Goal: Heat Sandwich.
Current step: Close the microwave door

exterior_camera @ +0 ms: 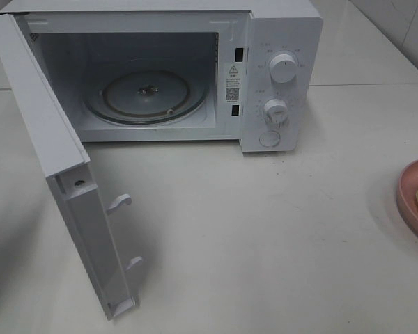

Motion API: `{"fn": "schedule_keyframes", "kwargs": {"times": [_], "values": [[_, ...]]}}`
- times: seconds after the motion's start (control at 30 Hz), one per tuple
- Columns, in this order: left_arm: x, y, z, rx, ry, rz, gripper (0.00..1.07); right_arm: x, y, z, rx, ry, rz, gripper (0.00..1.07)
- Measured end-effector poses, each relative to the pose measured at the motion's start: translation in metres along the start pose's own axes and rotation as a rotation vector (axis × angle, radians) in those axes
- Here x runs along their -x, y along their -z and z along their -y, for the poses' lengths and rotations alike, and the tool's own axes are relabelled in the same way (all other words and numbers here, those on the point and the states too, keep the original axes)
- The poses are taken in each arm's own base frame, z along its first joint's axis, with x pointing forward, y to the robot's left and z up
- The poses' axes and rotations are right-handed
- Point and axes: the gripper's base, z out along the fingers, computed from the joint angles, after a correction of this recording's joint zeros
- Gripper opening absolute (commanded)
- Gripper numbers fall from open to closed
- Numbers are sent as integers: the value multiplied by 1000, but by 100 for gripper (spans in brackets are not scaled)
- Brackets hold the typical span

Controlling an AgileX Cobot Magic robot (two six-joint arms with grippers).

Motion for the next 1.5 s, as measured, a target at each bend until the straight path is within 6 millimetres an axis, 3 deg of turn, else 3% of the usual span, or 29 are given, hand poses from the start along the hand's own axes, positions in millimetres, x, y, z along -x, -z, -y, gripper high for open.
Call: {"fn": "schedule_keyframes", "kwargs": {"times": [0.4, 0.73, 1.5], "values": [[-9, -24, 28, -168, -25, -41, 0, 0, 0, 0, 0, 0, 0, 76], [-16, -42, 51, -203, -12, -52, 0, 0, 0, 0, 0, 0, 0, 76], [2, -108, 130, -235, 28, 53, 0, 0, 0, 0, 0, 0, 0, 76]]}}
